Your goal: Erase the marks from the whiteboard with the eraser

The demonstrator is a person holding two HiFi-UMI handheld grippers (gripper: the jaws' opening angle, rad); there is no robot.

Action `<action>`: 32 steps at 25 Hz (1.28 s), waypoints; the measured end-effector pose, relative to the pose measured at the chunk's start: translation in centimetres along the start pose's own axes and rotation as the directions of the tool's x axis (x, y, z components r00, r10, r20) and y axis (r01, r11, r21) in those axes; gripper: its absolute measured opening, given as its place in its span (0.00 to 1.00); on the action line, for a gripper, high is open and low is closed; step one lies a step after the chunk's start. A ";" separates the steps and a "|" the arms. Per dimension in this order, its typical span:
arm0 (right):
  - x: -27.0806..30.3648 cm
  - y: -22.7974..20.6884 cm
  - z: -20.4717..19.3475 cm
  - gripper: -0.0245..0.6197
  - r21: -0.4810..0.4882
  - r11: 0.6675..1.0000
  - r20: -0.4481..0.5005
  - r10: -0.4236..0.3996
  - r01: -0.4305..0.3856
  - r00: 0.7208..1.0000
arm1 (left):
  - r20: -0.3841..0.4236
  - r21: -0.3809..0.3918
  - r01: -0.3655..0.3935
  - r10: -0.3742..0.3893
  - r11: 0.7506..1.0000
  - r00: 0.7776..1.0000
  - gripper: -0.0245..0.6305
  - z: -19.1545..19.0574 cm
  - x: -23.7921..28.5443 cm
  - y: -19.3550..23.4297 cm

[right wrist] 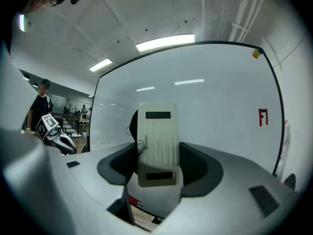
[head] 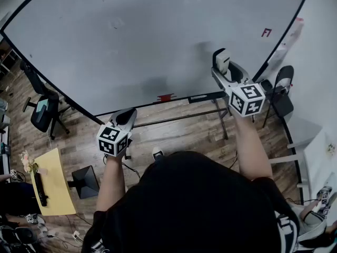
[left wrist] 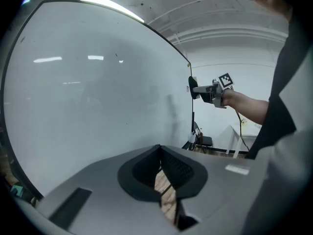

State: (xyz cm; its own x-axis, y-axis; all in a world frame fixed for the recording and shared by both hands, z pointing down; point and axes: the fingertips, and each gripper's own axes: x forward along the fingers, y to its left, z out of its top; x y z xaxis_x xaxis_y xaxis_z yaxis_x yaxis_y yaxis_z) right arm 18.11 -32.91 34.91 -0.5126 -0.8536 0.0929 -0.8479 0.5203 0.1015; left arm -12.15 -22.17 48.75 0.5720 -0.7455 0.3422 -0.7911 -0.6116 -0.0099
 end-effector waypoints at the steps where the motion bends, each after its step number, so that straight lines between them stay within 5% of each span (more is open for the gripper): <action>1: -0.3 0.0 -0.3 0.43 0.006 1.000 -0.004 0.004 -0.004 1.000 | -0.003 -0.001 -0.001 0.001 1.000 1.000 0.06 -0.2 0.0 -0.1; 32: -4.7 -2.6 -6.8 0.43 0.089 0.996 -0.102 0.023 -0.014 0.995 | -0.029 0.006 -0.020 0.020 1.000 0.999 0.06 -0.9 0.2 -3.3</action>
State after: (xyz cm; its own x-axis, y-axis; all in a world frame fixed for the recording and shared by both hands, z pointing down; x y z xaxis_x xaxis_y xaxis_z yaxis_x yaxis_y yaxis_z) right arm 23.61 -30.07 40.91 -0.5159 -0.8340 0.1955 -0.8492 0.5280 0.0116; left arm -9.61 -20.07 49.69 0.5496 -0.7497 0.3686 -0.8011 -0.5981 -0.0222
